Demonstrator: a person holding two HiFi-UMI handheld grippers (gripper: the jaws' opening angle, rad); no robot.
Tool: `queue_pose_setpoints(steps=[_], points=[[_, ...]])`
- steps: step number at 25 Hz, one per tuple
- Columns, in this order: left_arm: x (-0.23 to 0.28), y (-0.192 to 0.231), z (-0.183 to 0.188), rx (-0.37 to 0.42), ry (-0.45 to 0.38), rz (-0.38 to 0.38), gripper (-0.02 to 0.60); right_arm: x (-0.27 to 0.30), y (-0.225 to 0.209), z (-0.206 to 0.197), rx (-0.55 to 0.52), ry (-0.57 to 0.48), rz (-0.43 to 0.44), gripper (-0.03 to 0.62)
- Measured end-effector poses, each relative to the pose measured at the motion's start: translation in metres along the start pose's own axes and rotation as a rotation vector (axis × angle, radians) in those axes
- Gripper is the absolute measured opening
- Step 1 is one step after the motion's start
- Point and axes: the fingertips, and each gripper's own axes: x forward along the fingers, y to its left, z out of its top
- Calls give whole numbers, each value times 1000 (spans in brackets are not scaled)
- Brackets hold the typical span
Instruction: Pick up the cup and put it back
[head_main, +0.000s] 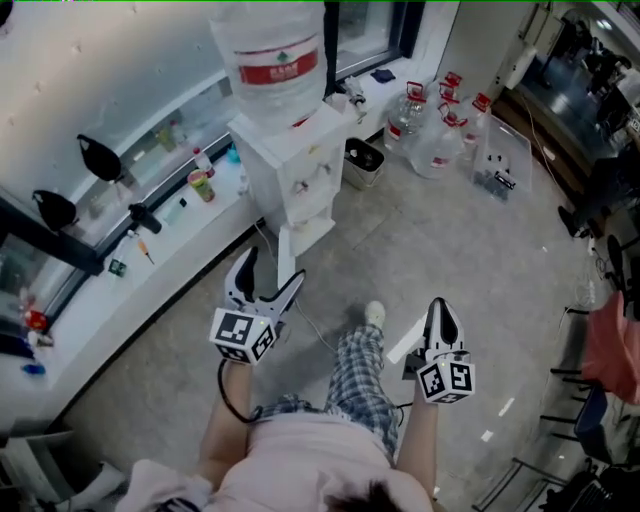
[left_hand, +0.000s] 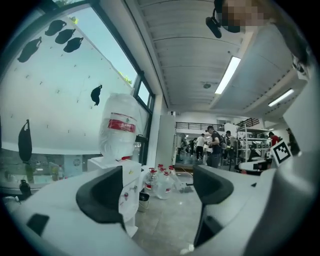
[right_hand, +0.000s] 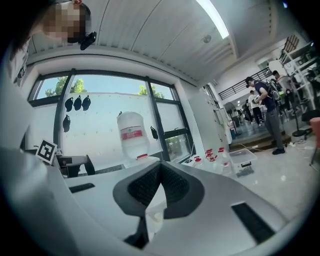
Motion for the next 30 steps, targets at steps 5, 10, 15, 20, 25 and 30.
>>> queue_pose_setpoints(steps=[5,10,15,20,25,30], points=[[95,25,20,17,-64,153,419,146,-44,20,-36,42,183,17],[157,37,37,6,-58,301,419,266,-53,46,-87,127,403,17],[188,65,44,-12,-71,459,419,350,-44,46,-117,181,580,17],[197,77,42,-17,-80,581,419,402,-37,37,-153,226,718,17],[195,84,43,-20,-78,652,419,428,-25,31,-155,257,782,17],[195,94,37,-22,-77,681,419,438,-9,21,-163,285,823,17]])
